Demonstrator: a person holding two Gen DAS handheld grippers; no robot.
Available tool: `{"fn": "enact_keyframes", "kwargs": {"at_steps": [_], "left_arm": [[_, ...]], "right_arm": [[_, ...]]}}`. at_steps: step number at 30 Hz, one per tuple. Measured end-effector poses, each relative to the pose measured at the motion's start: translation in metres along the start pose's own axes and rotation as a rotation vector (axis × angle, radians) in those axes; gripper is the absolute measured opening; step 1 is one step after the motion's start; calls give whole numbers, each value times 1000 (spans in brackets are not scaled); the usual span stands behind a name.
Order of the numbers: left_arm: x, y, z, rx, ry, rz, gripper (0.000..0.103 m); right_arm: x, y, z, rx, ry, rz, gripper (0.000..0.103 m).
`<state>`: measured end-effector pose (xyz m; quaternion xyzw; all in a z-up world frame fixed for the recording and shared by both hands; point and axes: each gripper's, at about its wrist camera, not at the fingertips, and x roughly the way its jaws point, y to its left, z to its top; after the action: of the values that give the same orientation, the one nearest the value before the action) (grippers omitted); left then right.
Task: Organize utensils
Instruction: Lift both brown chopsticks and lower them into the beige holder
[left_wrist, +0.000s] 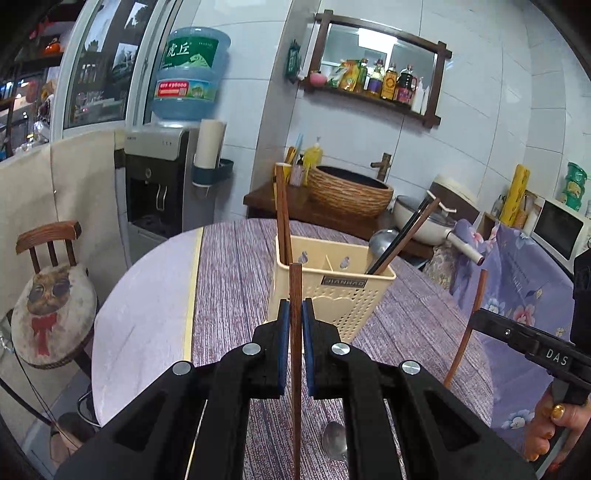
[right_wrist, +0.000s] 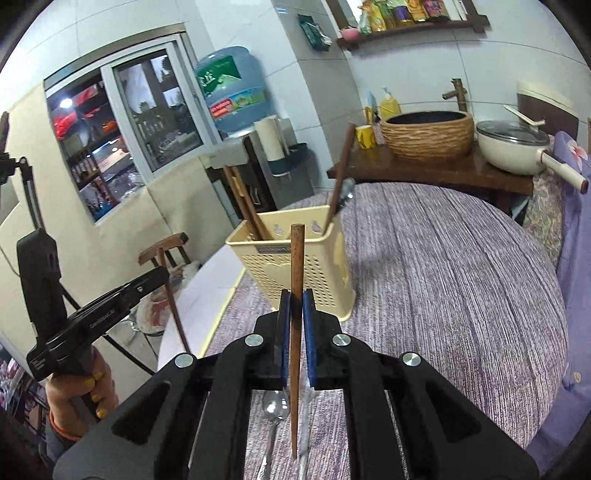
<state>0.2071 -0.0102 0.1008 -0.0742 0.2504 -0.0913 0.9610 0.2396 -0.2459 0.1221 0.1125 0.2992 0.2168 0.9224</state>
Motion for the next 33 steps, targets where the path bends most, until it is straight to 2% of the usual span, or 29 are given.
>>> {"fn": "enact_keyframes", "kwargs": {"at_steps": [6, 18, 22, 26, 30, 33], "left_arm": [[-9, 2, 6, 2, -29, 7, 8], [-19, 3, 17, -3, -57, 1, 8], [-22, 5, 27, -14, -56, -26, 8], [-32, 3, 51, -12, -93, -43, 8], [-46, -4, 94, -18, -163, -53, 8], [-49, -5, 130, -48, -228, -33, 8]], "right_arm": [[-6, 13, 9, -27, -7, 18, 8], [-4, 24, 21, -80, -17, 3, 8], [-7, 28, 31, -82, -20, 17, 8], [-16, 37, 54, -106, -49, 22, 8], [-31, 49, 90, -133, -108, 18, 8], [-41, 59, 123, -139, -173, -10, 8]]}}
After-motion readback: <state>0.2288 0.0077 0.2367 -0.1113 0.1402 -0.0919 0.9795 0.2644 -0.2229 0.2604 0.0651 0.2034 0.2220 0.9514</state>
